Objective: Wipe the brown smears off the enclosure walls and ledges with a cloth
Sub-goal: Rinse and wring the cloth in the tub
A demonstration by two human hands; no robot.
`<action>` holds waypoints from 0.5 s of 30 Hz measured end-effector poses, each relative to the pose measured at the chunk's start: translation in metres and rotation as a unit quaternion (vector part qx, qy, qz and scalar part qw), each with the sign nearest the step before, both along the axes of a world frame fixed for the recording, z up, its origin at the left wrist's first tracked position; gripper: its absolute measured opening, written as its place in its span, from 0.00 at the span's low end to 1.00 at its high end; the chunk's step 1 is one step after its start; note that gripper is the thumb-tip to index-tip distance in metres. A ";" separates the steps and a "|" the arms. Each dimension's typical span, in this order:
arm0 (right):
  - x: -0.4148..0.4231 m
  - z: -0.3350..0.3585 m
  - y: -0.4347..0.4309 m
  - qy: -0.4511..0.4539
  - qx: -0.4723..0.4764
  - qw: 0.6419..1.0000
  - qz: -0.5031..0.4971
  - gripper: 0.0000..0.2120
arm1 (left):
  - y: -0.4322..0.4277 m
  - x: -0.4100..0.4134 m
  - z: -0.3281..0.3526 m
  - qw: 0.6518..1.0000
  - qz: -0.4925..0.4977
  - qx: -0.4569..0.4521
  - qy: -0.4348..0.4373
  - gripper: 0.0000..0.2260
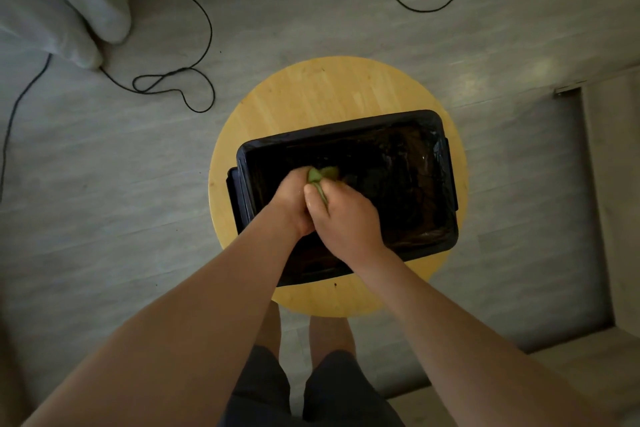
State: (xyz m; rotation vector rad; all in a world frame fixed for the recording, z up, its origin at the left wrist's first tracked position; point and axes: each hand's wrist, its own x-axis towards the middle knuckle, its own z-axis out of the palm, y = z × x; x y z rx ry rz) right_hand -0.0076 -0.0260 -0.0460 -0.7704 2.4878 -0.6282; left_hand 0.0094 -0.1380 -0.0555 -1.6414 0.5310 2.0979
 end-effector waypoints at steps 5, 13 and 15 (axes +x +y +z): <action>-0.007 -0.011 0.008 0.099 -0.002 0.995 0.004 0.28 | 0.008 -0.002 0.003 0.999 -0.016 -0.009 0.041 0.14; -0.053 -0.048 0.025 -0.071 0.156 0.953 -0.249 0.22 | 0.019 0.003 0.001 0.997 -0.033 -0.061 0.016 0.12; -0.044 -0.038 0.020 -0.147 0.132 0.937 -0.286 0.22 | 0.015 0.006 0.002 0.996 -0.017 -0.081 -0.033 0.08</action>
